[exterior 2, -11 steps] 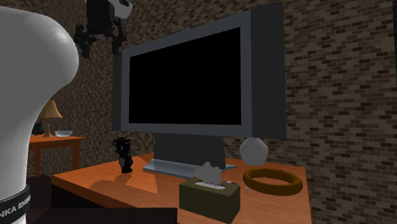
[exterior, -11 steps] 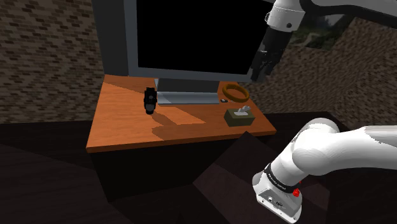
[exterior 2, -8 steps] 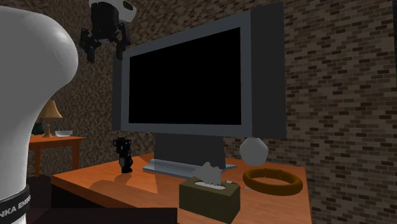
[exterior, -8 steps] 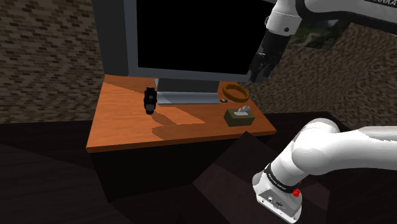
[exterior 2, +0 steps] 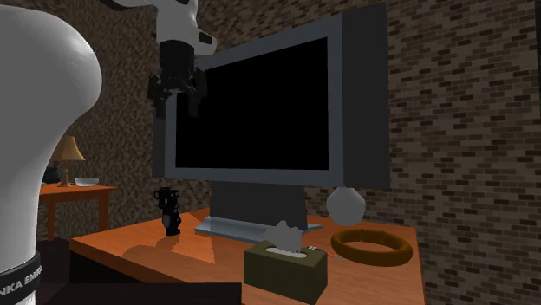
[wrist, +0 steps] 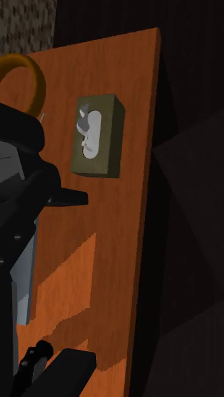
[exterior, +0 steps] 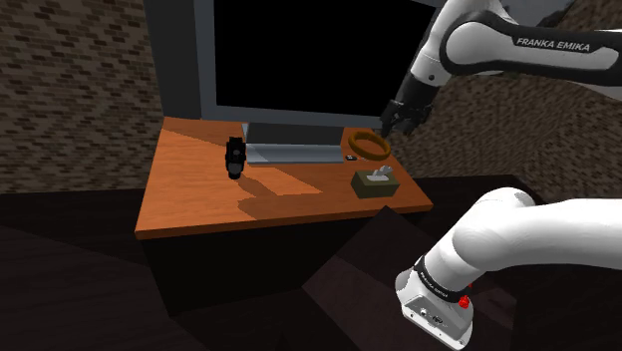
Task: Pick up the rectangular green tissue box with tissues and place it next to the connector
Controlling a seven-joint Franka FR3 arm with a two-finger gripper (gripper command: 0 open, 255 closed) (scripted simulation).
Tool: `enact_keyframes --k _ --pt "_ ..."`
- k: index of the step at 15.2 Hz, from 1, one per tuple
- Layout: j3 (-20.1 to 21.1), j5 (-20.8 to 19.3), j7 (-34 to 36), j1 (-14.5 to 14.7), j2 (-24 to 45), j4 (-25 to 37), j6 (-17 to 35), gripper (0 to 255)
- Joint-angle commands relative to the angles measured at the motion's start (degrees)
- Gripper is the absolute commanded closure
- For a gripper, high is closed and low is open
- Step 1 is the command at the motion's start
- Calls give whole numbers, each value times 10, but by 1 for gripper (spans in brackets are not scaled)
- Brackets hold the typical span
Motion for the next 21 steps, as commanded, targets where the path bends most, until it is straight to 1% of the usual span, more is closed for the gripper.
enact_keyframes --k 1,6,9,12,14,16,18,19,20,21 --pt "-22 -5 3 -18 8 -27 51 0" --pt "-75 -7 9 -53 55 -75 180 0" --pt "-111 -1 7 -67 96 -95 262 0" --pt "-151 17 -2 -72 148 -109 346 0" --pt "-182 38 -15 -66 188 -114 403 0" --pt "-220 72 -37 -49 231 -115 458 0" --pt "-269 127 -74 -15 276 -111 511 0" --pt "-300 166 -100 12 299 -108 536 0" --pt "-338 215 -135 48 323 -102 558 0" --pt "-383 278 -180 94 348 -94 576 0"
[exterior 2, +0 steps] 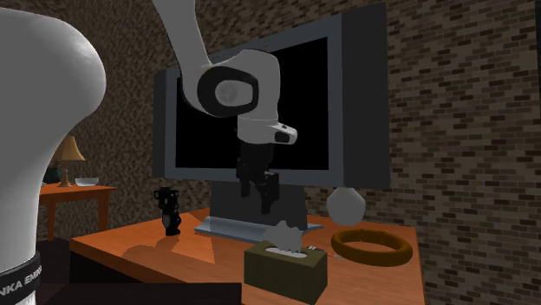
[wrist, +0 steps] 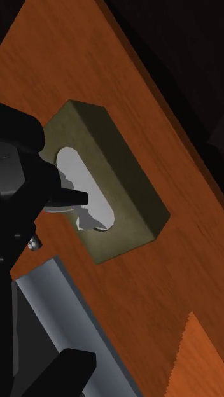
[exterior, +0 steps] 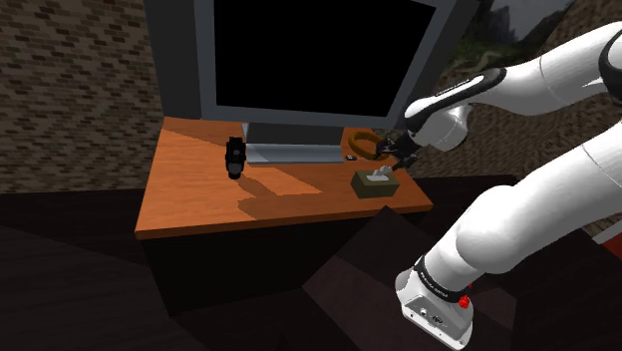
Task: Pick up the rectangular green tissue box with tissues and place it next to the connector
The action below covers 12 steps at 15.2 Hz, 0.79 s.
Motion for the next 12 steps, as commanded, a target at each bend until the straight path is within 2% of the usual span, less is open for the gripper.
enact_keyframes --k 1,2,3,4,6,8,11,12 --pt "-97 149 -104 101 56 20 37 0" --pt "-159 258 -184 170 92 38 38 0" --pt "-211 393 -281 227 145 63 14 0" --pt "-199 414 -296 215 156 68 8 0" --pt "-178 491 -349 204 201 84 -15 0" --pt "-155 549 -388 189 239 99 -34 0" --pt "-121 626 -436 166 296 122 -61 0" --pt "-120 625 -436 165 296 122 -61 0"
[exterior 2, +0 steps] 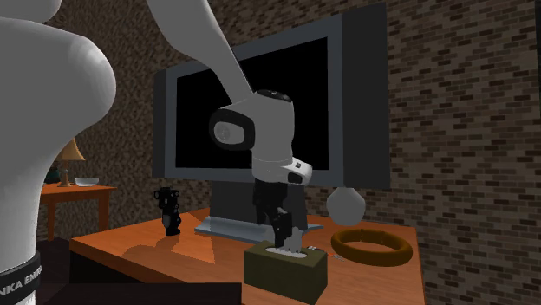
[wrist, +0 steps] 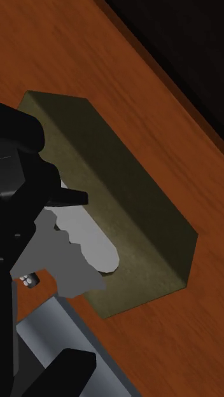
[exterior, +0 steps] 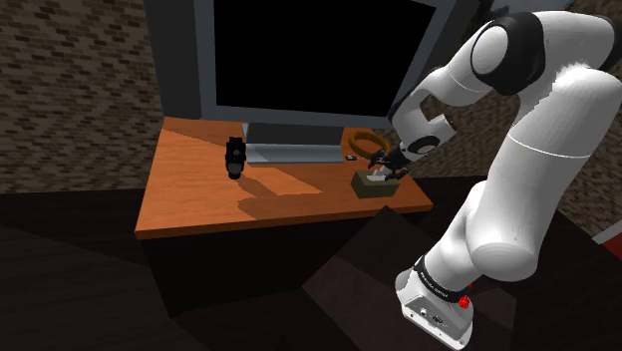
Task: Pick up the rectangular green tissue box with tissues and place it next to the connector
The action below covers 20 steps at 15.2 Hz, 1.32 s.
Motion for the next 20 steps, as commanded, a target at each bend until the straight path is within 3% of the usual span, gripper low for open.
enact_keyframes --k 1,7,8,17,20 --pt "8 19 -12 -6 14 6 -7 0" --pt "8 19 -12 -6 14 6 -7 0" --pt "8 19 -12 -6 14 6 -7 255" --pt "8 19 -12 -6 14 6 -7 255" --pt "-17 -45 36 16 -28 -7 13 255"
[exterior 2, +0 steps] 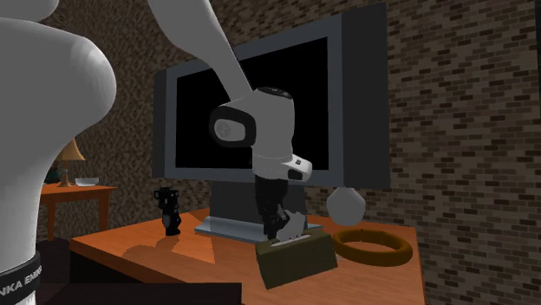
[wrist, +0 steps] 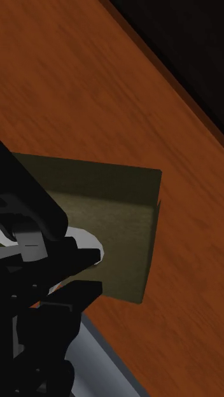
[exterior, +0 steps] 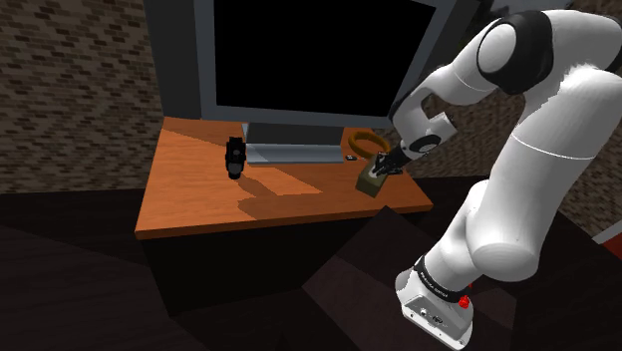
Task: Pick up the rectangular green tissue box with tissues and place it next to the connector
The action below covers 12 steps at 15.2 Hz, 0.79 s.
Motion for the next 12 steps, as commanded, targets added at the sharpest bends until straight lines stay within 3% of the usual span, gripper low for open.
enact_keyframes --k 1,4,7,9,12 --pt "-17 -46 35 15 -28 -9 15 255" --pt "-46 -136 104 38 -81 -24 40 255" --pt "-62 -266 202 43 -143 -43 68 255" --pt "-45 -359 274 14 -181 -54 77 255" --pt "5 -460 356 -50 -219 -63 70 255"
